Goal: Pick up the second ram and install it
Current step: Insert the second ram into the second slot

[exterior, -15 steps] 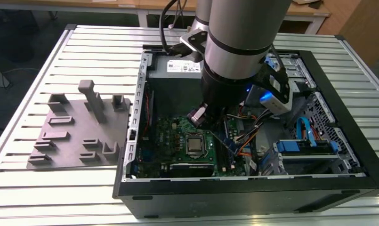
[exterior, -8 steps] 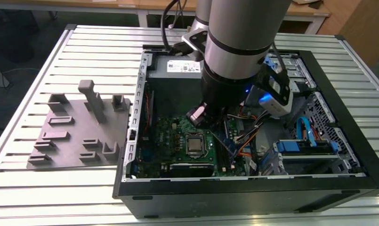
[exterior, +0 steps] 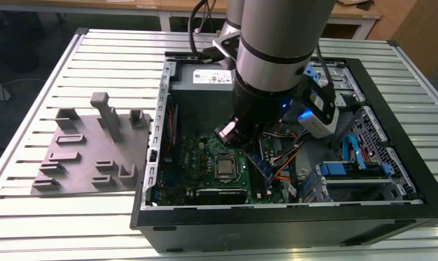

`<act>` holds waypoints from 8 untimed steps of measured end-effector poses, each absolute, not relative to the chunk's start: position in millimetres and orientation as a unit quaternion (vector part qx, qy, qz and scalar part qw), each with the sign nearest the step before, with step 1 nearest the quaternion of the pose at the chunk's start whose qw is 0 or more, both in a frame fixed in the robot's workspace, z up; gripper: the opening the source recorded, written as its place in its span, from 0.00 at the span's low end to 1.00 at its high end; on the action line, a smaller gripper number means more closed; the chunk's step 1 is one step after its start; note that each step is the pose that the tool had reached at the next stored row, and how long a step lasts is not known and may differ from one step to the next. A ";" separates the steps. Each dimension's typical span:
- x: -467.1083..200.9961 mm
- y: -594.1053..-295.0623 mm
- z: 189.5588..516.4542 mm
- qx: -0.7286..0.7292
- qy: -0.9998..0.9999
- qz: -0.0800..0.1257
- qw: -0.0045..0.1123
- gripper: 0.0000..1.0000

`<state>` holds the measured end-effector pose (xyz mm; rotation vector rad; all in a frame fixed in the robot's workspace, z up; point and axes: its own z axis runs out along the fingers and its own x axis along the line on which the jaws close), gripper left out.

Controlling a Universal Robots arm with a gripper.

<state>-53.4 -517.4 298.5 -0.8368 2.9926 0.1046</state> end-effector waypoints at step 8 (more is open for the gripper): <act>-53.4 -517.4 298.5 -0.243 0.969 0.033 0.017 0.13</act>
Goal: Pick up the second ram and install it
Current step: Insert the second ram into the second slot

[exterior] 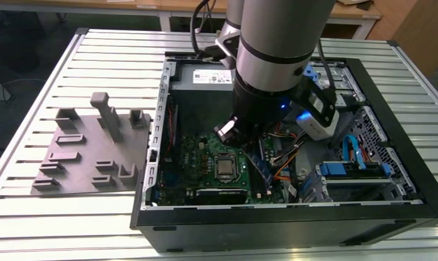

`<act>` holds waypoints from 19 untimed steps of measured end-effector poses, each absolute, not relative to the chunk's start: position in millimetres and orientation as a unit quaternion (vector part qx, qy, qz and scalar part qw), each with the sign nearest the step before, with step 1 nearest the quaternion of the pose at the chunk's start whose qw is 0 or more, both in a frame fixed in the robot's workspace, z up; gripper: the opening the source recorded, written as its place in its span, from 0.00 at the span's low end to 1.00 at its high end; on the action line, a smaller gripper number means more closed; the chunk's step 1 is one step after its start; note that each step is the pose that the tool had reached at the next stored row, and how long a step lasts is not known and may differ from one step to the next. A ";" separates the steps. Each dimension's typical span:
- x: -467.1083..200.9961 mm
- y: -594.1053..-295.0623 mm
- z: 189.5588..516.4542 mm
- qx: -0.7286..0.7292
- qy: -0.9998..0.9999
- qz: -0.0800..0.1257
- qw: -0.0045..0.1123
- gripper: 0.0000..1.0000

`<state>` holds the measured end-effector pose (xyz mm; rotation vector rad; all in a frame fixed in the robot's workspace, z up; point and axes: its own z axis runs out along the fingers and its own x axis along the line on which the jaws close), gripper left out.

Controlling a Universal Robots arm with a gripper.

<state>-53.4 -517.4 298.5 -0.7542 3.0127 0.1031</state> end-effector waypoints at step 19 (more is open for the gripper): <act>-53.4 -517.4 298.4 -0.177 0.984 0.032 0.019 0.13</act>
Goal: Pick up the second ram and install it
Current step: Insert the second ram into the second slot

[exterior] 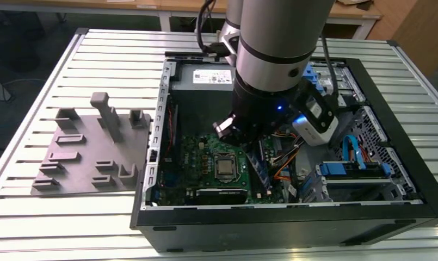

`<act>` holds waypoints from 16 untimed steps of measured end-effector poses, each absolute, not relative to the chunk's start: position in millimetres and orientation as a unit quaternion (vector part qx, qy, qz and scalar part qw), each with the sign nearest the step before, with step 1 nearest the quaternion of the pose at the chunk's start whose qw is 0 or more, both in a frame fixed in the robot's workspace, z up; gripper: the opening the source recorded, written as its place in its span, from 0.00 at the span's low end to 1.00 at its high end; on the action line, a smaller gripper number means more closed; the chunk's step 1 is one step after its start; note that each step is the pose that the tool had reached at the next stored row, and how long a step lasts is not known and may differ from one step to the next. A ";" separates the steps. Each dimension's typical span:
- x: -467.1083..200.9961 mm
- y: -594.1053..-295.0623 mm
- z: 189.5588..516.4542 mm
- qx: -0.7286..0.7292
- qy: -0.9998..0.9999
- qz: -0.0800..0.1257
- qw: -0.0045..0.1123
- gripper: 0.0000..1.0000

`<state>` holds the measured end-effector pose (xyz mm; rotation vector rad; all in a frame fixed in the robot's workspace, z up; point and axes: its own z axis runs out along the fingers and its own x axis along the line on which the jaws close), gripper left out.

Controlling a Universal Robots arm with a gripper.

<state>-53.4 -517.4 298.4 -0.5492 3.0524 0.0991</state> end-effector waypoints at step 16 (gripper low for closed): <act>-53.4 -517.4 298.2 -0.124 0.992 0.031 0.021 0.13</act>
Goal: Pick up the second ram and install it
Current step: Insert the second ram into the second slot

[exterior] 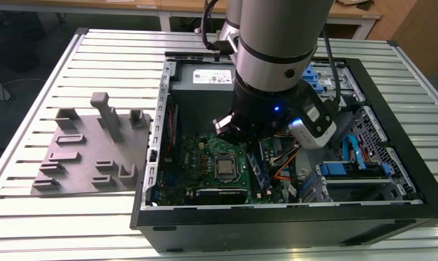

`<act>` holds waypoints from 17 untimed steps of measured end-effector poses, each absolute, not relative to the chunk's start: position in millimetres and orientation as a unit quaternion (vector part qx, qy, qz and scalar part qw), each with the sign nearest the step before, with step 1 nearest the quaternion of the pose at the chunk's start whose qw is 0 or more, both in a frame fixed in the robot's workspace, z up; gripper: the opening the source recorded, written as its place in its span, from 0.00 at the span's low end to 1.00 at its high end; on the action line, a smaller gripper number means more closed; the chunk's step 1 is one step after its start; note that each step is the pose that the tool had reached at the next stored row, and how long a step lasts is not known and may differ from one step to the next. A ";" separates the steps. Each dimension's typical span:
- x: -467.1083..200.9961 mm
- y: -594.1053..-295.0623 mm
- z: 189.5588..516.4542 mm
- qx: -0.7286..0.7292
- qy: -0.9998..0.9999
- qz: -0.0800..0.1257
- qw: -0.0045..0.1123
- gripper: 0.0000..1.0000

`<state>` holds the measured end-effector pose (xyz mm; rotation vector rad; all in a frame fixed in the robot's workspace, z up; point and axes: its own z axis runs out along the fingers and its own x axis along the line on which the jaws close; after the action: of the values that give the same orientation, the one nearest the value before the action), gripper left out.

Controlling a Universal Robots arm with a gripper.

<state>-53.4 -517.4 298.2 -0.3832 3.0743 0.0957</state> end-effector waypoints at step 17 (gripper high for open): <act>-53.4 -517.4 298.1 -0.071 0.997 0.030 0.023 0.13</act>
<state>-53.4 -517.4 298.1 -0.2190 3.0873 0.0920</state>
